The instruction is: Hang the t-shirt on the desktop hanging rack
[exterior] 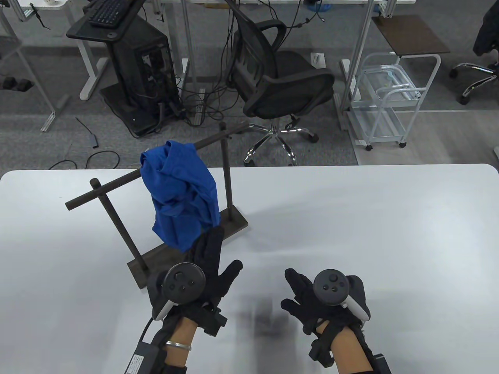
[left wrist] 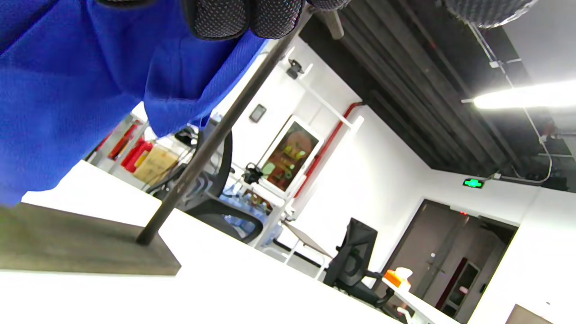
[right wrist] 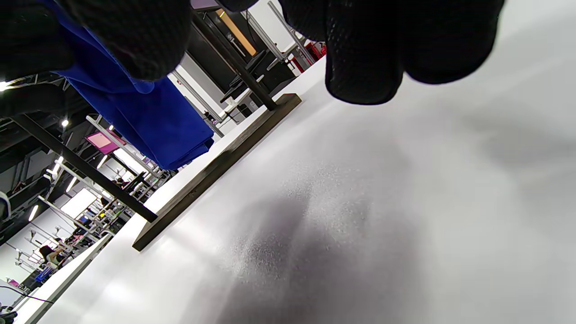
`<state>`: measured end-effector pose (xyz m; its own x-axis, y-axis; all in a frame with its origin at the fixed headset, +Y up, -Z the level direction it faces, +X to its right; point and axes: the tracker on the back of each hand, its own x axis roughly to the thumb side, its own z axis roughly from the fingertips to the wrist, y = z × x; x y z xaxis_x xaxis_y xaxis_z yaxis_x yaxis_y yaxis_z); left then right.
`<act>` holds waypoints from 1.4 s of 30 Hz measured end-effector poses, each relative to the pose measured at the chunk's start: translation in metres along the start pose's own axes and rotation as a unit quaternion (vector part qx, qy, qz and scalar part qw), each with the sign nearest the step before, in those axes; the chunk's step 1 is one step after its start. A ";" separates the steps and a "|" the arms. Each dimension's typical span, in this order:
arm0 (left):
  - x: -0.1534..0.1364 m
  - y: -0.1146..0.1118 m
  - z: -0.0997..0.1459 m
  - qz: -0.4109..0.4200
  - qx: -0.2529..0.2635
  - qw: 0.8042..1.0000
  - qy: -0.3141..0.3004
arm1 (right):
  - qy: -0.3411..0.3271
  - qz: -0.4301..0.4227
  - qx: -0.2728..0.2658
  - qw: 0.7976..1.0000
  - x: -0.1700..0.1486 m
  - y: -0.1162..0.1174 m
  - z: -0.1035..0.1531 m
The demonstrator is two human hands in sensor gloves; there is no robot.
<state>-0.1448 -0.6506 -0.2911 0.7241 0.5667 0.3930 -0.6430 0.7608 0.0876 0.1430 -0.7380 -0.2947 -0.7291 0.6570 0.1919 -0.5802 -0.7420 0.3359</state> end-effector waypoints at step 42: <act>-0.049 -0.100 0.042 -0.066 -0.200 0.978 0.011 | -0.015 0.014 0.000 1.000 0.005 0.010 -0.001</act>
<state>-0.1269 -0.7682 -0.2804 0.8015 0.4593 0.3829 -0.3986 0.8877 -0.2304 0.1334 -0.7420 -0.2916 -0.7335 0.6398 0.2296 -0.5601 -0.7603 0.3291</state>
